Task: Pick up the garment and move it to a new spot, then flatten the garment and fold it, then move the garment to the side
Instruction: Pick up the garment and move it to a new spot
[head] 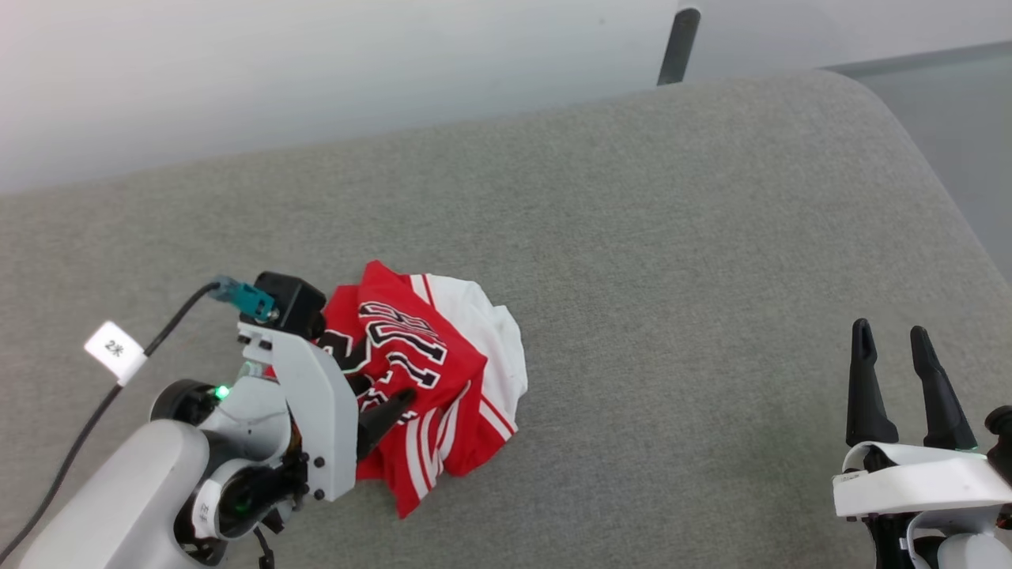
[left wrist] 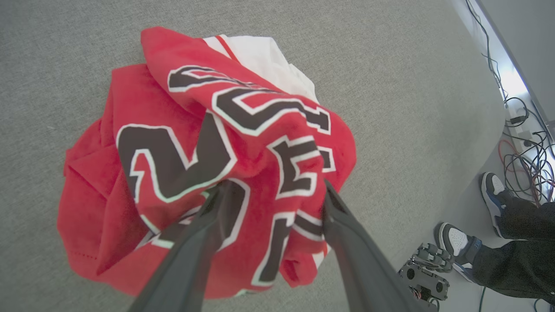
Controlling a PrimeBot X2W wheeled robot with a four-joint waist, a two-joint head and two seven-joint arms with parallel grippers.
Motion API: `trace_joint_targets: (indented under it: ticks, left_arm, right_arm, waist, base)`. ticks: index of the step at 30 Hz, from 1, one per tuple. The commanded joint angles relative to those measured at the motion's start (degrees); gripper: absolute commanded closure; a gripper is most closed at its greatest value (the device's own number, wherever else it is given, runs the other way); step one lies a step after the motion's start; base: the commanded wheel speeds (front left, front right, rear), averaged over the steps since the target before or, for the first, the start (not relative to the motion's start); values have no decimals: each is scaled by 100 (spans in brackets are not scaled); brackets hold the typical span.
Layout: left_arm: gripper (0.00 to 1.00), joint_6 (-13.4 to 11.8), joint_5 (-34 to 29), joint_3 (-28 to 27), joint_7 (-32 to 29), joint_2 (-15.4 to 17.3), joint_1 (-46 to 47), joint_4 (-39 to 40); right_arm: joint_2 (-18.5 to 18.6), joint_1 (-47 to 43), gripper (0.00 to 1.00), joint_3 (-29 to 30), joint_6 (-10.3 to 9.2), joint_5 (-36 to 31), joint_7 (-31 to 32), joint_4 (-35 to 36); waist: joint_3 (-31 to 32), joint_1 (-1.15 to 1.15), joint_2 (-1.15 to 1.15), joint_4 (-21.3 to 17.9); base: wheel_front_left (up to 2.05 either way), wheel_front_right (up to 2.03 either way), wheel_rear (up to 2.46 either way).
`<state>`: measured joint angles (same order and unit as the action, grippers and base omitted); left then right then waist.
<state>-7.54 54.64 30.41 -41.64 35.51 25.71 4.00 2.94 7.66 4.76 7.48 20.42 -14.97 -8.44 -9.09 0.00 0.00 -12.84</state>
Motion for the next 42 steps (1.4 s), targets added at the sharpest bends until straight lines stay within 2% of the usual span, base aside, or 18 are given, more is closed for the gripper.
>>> trace_joint_targets:
  ticks: [1, 8, 15, 20, 23, 29, 37, 42]
  left_arm:
    - [0, 63, 54, -1, 11, -15, 19, -8]
    - [0, 123, 50, -183, 319, 21, -8, 71]
    - [0, 219, -50, -471, 1053, 28, -273, 147]
    - [0, 355, -247, -709, 1885, 46, -581, 80]
    - [0, 559, -379, -831, 2504, 71, -811, 23]
    - [0, 660, -625, -1193, 3763, 19, -1341, -280]
    - [0, 623, -885, -1525, 5053, -52, -2019, -616]
    - [0, 582, -991, -1746, 5494, -75, -2402, -789]
  right_arm:
    - [-8, -46, 0, -25, 2, -70, -29, -2]
    - [-9, -145, 0, -117, 2, -235, -4, -1]
    - [-8, -238, 0, -183, 2, -362, 118, 71]
    - [-8, -340, 0, -132, 3, -449, 207, 150]
    - [-7, -419, 0, -96, 3, -488, 249, 202]
    - [-7, -519, 0, -42, 2, -551, 308, 275]
    - [-9, -667, 0, 42, 3, -634, 287, 267]
    - [-8, -773, 0, 96, 2, -689, 254, 221]
  waist:
    - [145, 0, 0, 143]
    - [487, 0, 0, 478]
    - [796, 0, 0, 806]
    - [979, 0, 0, 1097]
    - [1055, 0, 0, 1254]
    - [1193, 0, 0, 1523]
    - [1319, 0, 0, 1778]
    - [1391, 0, 0, 1848]
  base:
    - [0, 0, 0]
    - [0, 0, 0]
    - [0, 0, 0]
    - [0, 0, 0]
    - [0, 0, 0]
    - [0, 0, 0]
    - [0, 0, 0]
    - [0, 0, 0]
